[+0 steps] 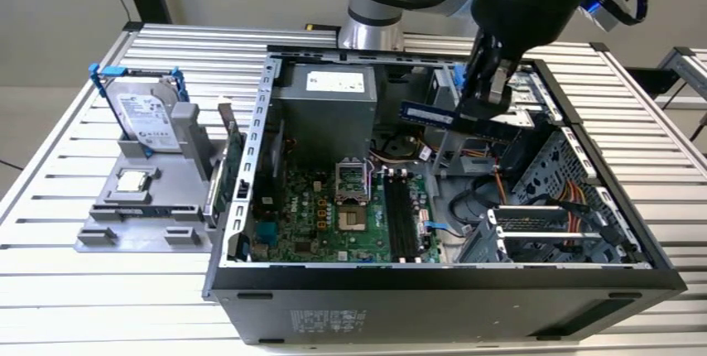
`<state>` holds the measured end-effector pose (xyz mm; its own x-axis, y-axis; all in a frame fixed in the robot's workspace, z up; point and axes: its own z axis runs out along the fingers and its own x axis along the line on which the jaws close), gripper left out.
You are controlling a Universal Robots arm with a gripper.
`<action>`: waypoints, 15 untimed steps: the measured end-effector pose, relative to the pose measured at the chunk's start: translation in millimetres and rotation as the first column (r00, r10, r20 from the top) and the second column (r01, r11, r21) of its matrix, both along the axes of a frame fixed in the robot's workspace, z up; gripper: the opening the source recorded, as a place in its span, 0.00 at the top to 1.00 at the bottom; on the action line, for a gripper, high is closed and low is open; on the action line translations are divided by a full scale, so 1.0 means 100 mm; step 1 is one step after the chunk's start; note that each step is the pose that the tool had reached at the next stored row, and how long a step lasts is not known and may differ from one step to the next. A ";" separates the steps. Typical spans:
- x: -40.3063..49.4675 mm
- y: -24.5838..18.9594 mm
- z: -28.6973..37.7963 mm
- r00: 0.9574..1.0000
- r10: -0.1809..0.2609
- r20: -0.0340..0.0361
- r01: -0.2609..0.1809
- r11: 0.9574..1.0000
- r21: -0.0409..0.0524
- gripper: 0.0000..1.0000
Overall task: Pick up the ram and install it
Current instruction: 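Insert the ram into the slot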
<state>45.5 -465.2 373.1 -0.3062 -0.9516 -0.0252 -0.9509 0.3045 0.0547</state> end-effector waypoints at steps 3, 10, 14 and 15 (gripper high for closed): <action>0.000 0.000 -0.001 1.000 -0.023 0.000 0.023 1.000 0.000 1.00; 0.000 0.000 -0.004 0.997 -0.078 0.000 0.078 0.997 0.000 1.00; 0.000 0.000 -0.005 0.994 -0.108 0.000 0.108 0.994 0.000 1.00; 0.000 0.000 -0.006 0.993 -0.116 0.000 0.116 0.993 0.000 1.00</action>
<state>45.5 -465.2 372.5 -0.4144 -0.9098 -0.0253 -0.9093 0.4126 0.0547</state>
